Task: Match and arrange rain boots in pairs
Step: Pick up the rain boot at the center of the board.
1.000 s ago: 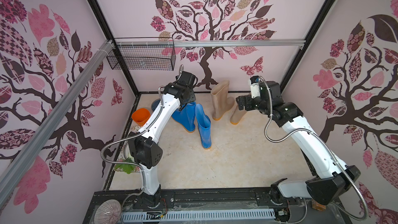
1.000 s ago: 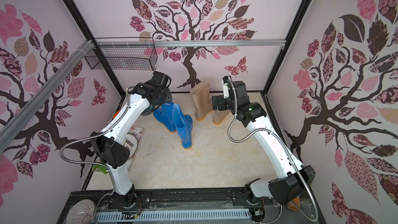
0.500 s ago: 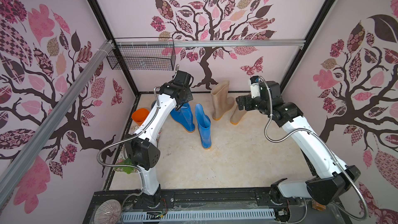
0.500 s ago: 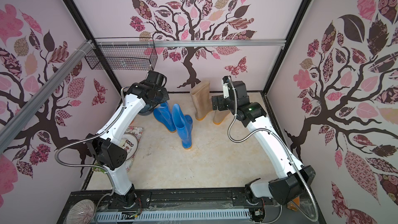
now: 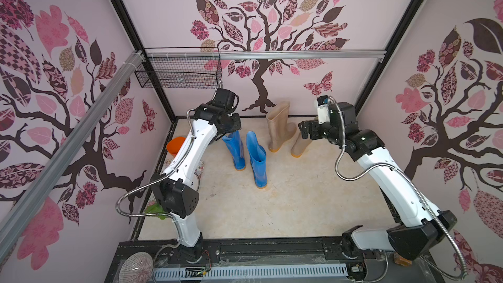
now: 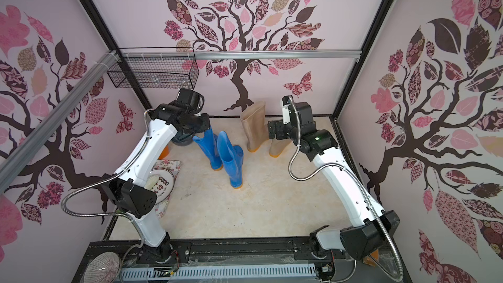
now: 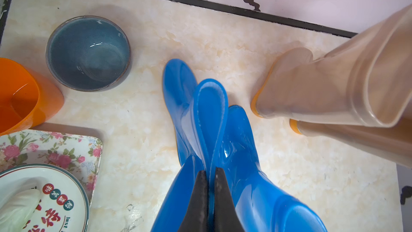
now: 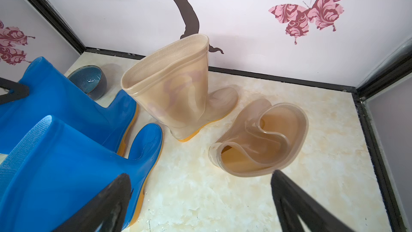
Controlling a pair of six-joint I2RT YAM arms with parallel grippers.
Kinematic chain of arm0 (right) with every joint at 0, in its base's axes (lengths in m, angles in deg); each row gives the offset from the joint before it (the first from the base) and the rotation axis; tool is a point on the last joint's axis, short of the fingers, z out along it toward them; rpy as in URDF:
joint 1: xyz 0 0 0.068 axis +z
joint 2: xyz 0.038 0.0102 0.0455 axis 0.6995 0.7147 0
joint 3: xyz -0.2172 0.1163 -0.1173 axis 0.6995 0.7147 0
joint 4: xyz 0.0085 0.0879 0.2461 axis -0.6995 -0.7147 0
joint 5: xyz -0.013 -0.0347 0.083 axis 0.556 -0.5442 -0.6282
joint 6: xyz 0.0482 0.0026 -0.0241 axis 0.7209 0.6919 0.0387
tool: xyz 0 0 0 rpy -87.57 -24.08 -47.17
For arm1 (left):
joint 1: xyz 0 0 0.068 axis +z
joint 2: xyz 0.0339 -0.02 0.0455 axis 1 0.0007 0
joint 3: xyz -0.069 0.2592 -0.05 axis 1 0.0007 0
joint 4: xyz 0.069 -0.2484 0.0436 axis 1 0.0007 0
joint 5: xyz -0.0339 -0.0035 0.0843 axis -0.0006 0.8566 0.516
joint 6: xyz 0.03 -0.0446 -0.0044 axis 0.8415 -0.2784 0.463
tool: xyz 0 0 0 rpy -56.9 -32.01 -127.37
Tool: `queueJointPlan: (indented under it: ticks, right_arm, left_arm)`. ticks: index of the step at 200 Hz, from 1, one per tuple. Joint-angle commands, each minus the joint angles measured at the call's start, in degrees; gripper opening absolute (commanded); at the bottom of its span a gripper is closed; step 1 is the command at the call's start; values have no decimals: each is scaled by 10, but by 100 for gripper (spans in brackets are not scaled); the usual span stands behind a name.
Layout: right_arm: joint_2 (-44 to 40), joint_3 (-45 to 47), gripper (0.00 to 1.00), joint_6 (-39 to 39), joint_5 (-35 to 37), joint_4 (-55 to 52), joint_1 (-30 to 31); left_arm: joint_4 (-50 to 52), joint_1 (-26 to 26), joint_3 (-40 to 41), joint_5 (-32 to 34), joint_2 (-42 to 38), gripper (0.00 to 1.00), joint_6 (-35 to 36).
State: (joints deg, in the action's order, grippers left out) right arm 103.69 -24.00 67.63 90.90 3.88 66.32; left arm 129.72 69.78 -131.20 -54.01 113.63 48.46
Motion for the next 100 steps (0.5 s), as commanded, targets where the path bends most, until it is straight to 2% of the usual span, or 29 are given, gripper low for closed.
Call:
queueJointPlan:
  ticks: [1, 50, 100]
  right_arm:
    - [-17, -8, 100, 10, -9, 8, -4]
    - [-16, -3, 100, 18, -18, 10, -4]
    - [-16, 0, 100, 19, -21, 11, -4]
  left_arm:
    - [-10, 0, -35, -17, -39, 0, 34]
    - [-3, -2, -22, -24, -58, 0, 48]
    - [7, -18, -4, 22, -82, 0, 58]
